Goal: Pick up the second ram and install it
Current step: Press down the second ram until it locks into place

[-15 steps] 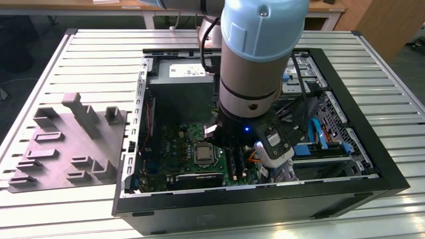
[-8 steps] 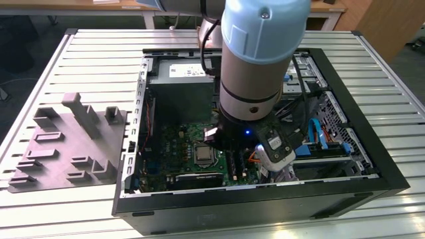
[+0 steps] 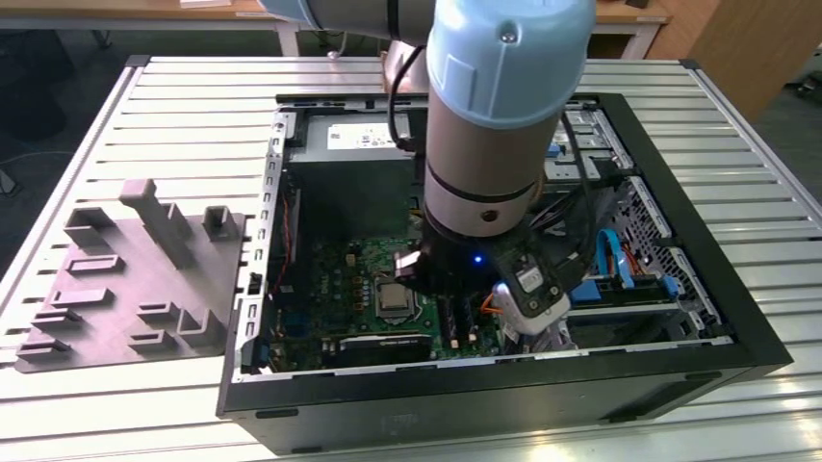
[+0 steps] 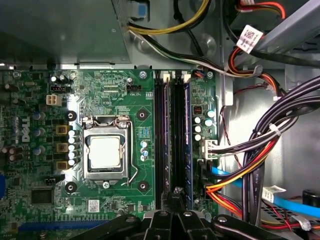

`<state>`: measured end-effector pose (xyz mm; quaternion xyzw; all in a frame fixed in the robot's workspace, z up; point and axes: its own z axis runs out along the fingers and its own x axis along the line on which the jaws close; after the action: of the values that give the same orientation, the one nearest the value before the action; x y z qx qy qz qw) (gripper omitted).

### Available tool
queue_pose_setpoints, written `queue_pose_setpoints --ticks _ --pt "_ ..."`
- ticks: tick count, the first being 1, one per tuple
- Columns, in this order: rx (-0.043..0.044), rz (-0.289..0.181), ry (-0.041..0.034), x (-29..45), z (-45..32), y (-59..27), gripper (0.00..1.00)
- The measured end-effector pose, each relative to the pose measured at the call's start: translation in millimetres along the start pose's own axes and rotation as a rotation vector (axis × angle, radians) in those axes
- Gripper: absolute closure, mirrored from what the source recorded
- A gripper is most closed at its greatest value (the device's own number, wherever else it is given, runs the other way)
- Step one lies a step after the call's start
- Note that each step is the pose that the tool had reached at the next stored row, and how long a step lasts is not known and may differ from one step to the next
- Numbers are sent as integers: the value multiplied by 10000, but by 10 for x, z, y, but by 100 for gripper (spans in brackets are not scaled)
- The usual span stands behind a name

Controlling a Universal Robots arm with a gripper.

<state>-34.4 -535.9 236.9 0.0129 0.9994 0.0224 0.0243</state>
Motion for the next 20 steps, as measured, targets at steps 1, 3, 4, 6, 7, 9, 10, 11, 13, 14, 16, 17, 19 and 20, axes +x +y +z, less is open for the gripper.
queue_pose_setpoints --ticks 1,3,4,6,7,9,10,11,13,14,16,17,19,20 --pt "1 0 0 1 13 -1 90" --pt "2 0 0 2 37 -2 90" --pt "4 0 0 2 43 -2 90" --pt "8 0 1 2 43 -2 90" --pt "8 0 0 2 43 -2 90" --pt "5 0 0 2 44 -2 90" --pt "6 0 0 2 45 -2 90" --pt "-1 0 -2 2 55 -2 90" --pt "4 0 0 4 74 -3 90" --pt "5 0 0 4 85 -4 90" --pt "4 0 0 5 102 -5 90" --pt "7 0 1 5 102 -5 90" --pt "4 0 0 5 109 -5 90" --pt "2 0 -1 6 118 -5 90"
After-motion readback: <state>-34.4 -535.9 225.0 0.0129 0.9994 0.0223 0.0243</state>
